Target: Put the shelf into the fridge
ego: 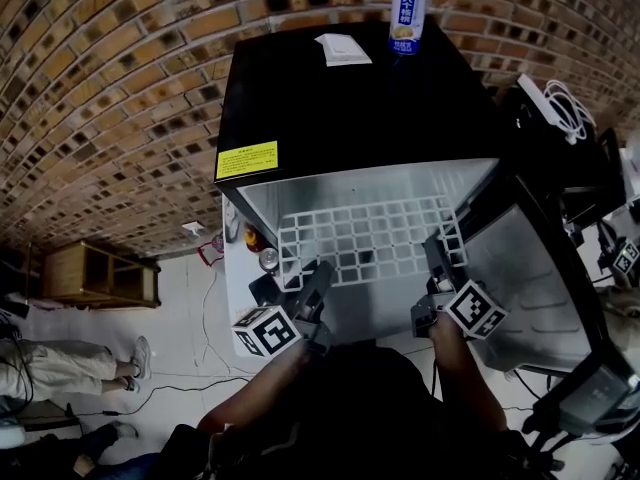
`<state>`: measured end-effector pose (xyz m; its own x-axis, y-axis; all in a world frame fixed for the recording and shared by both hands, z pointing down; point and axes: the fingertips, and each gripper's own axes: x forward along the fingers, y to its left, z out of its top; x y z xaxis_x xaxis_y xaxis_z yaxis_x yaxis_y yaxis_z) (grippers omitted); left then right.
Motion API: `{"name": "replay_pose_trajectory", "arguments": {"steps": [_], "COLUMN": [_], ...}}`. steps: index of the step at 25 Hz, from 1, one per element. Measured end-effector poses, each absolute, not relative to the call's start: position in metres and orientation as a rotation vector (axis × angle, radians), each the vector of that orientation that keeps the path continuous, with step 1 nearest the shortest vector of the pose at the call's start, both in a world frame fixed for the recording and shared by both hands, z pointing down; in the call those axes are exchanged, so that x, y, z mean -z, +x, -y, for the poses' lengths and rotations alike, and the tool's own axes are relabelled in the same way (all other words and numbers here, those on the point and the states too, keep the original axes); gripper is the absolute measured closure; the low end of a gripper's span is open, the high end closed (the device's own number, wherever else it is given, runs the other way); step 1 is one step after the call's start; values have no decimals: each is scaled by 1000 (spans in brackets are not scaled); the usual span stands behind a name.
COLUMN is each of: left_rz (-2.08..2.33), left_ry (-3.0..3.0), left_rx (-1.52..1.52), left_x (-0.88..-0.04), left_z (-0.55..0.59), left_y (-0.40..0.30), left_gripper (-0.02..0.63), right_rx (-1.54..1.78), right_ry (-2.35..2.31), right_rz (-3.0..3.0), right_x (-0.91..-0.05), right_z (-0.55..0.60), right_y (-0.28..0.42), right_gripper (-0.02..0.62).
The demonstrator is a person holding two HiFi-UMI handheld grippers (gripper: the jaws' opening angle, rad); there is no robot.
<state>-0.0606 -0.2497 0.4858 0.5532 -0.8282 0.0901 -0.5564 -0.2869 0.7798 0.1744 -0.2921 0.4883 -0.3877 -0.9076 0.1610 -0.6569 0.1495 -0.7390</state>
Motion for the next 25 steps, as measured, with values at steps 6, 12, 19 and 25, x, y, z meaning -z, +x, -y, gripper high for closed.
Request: {"name": "replay_pose_trajectory", "arguments": {"steps": [6,12,19,25], "left_rz": [1107,1113,1123,1168], "left_ry": [1970,1954,1930,1948], "left_rx": [437,456,466,489], "left_x": [-488,-489,-495,-494], "left_z": [253,266,285,302], "left_y": [-61,-64,-64,-70], "left_gripper": [508,512,509,509], "right_rx": [1140,1127,1105,1090], "right_ry": [-1462,-1494,-1530,-1532], "right_rz": [-2116,-2118,-2126,-2125], "right_x": [-491,-489,-492,-495], "right_z": [289,302,324,340], "right_y": [167,168,166,162], "right_gripper": [437,437,434,433]}}
